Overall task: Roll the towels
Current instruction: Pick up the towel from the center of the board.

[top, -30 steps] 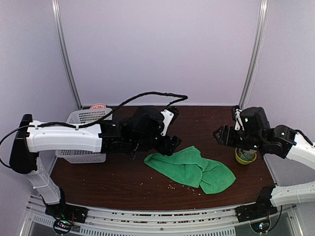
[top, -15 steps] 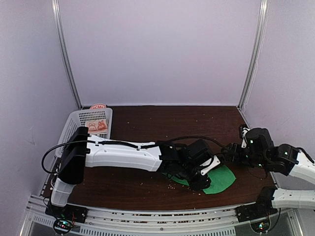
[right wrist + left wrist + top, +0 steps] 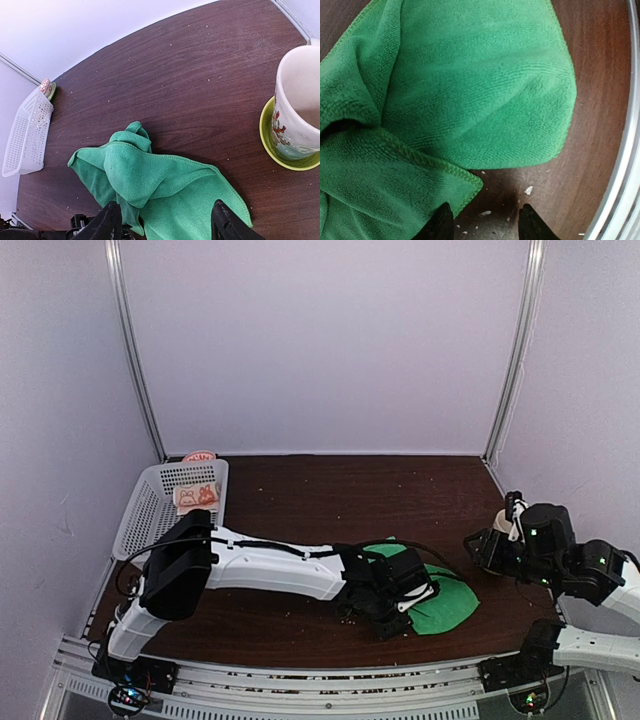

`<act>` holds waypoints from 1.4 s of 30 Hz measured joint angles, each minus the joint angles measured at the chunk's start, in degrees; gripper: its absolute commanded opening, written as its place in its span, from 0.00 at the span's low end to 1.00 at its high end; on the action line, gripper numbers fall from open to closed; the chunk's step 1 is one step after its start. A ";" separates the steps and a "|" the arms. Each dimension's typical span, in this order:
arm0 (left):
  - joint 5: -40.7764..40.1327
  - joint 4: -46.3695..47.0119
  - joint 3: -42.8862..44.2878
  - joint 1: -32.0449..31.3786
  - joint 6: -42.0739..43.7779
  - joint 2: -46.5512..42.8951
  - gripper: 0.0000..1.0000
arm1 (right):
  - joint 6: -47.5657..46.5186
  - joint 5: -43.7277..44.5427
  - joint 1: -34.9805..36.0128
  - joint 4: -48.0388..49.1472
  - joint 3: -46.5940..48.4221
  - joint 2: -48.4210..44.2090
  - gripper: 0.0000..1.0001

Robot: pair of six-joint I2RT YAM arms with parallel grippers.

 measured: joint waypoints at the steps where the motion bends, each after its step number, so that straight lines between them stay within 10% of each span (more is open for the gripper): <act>1: -0.46 -0.07 0.17 0.00 0.22 0.50 0.46 | 0.13 0.15 0.00 -0.22 0.02 -0.15 0.62; 13: -8.41 -0.07 4.28 0.00 1.33 3.80 0.37 | 1.07 1.09 0.00 -2.93 0.26 -0.72 0.61; 19: -10.01 0.07 5.70 0.07 1.53 5.03 0.00 | 1.68 1.11 0.00 -3.13 0.26 -0.94 0.61; 26: -12.68 2.82 1.64 0.22 1.27 3.02 0.00 | 1.75 1.05 0.00 -3.10 0.24 -0.92 0.60; 42: -15.23 12.46 -30.82 5.55 -2.80 -32.54 0.00 | 2.84 -3.96 0.00 2.21 -6.03 1.46 0.58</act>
